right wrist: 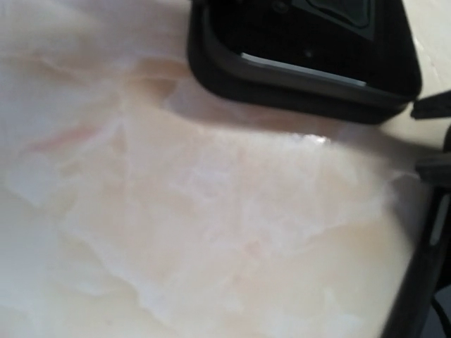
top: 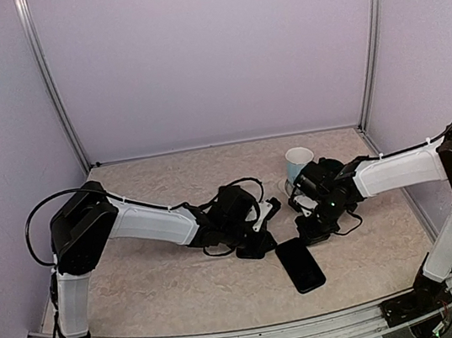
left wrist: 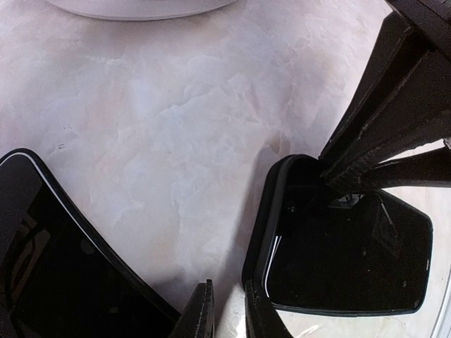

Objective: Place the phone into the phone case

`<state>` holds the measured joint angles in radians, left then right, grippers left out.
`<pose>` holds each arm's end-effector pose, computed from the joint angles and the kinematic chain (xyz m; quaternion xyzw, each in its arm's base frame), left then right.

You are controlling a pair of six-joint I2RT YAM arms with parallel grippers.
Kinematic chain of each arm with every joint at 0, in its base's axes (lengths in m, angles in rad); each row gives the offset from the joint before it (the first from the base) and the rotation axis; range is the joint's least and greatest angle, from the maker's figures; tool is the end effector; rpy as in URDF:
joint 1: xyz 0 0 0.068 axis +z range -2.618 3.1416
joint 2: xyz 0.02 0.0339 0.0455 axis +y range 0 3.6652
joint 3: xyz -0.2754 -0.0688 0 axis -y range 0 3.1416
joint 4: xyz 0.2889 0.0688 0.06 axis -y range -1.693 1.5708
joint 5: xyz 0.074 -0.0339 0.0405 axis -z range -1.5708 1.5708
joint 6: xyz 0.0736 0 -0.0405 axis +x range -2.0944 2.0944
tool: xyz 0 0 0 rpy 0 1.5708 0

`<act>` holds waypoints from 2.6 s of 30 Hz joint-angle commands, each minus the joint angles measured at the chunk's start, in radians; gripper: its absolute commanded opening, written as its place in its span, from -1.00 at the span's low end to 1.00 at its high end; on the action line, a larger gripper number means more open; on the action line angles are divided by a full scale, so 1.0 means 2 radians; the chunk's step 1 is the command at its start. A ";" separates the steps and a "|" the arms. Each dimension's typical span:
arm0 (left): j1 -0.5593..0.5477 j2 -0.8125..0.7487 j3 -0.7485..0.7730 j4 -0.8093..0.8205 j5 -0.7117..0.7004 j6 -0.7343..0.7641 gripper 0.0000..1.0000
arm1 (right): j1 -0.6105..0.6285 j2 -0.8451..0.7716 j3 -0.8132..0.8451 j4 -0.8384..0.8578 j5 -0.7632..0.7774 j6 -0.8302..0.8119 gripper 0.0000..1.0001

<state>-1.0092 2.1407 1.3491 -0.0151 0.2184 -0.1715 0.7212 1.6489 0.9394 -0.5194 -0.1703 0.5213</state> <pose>0.2609 -0.4446 0.0767 0.4123 0.8261 -0.2903 0.2516 0.2538 0.2397 0.1073 -0.1124 0.9755 0.1668 0.0890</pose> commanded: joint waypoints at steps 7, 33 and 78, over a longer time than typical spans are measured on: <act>-0.045 0.009 -0.023 -0.065 0.024 0.052 -0.64 | 0.025 -0.003 -0.041 0.011 -0.036 0.026 -0.78; 0.018 -0.146 -0.066 -0.030 -0.133 0.001 -0.08 | 0.127 0.034 0.024 -0.112 0.079 0.114 0.98; 0.047 -0.016 -0.070 0.190 0.219 -0.211 0.52 | 0.176 -0.164 -0.200 0.229 0.213 0.005 -0.53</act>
<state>-0.9226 2.0644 1.2209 0.2008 0.5190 -0.5037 1.0706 1.3437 0.5541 -0.1703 0.2108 0.5686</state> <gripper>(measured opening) 0.758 0.763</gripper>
